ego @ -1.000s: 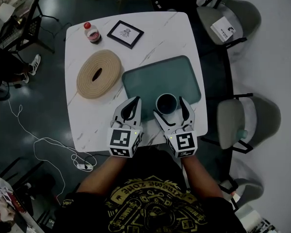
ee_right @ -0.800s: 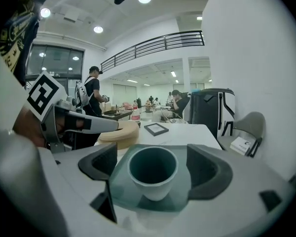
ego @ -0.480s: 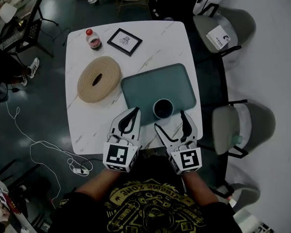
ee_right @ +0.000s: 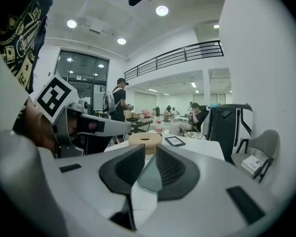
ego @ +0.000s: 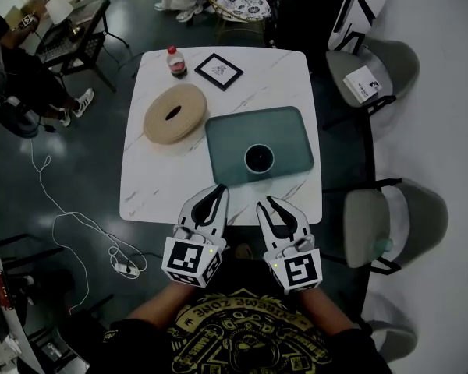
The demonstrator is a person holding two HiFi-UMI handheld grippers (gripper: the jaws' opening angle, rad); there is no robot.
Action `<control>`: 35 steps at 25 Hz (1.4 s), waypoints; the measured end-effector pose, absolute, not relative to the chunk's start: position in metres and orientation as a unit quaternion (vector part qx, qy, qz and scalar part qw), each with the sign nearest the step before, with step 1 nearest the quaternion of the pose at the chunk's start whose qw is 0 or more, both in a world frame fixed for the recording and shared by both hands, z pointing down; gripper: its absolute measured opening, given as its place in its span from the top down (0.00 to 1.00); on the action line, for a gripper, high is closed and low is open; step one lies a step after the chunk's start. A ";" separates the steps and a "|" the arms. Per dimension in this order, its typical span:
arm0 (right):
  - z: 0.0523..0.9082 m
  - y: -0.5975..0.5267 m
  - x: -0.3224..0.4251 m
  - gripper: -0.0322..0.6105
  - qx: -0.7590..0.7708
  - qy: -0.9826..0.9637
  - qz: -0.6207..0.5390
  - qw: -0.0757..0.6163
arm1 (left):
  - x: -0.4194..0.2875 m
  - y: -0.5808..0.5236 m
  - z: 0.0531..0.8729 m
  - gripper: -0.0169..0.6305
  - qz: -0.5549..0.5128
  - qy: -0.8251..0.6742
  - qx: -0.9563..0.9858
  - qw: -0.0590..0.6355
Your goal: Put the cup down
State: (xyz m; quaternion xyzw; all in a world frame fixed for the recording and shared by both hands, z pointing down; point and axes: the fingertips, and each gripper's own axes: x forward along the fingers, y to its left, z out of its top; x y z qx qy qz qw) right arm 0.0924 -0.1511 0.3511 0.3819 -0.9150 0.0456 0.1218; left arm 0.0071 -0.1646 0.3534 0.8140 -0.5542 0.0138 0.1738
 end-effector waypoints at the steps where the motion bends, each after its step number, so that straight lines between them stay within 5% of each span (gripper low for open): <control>1: 0.347 -0.143 0.096 0.85 0.377 -0.917 0.043 0.120 | 0.010 -0.154 0.350 0.96 0.013 -0.559 0.811 0.171; 6: 0.337 -0.107 0.113 0.94 0.348 -0.929 0.019 0.124 | 0.023 -0.107 0.336 0.96 0.018 -0.586 0.795 0.154; 35: 0.326 0.017 0.077 0.94 0.299 -0.941 0.048 0.148 | -0.031 0.020 0.323 0.96 0.043 -0.618 0.771 0.150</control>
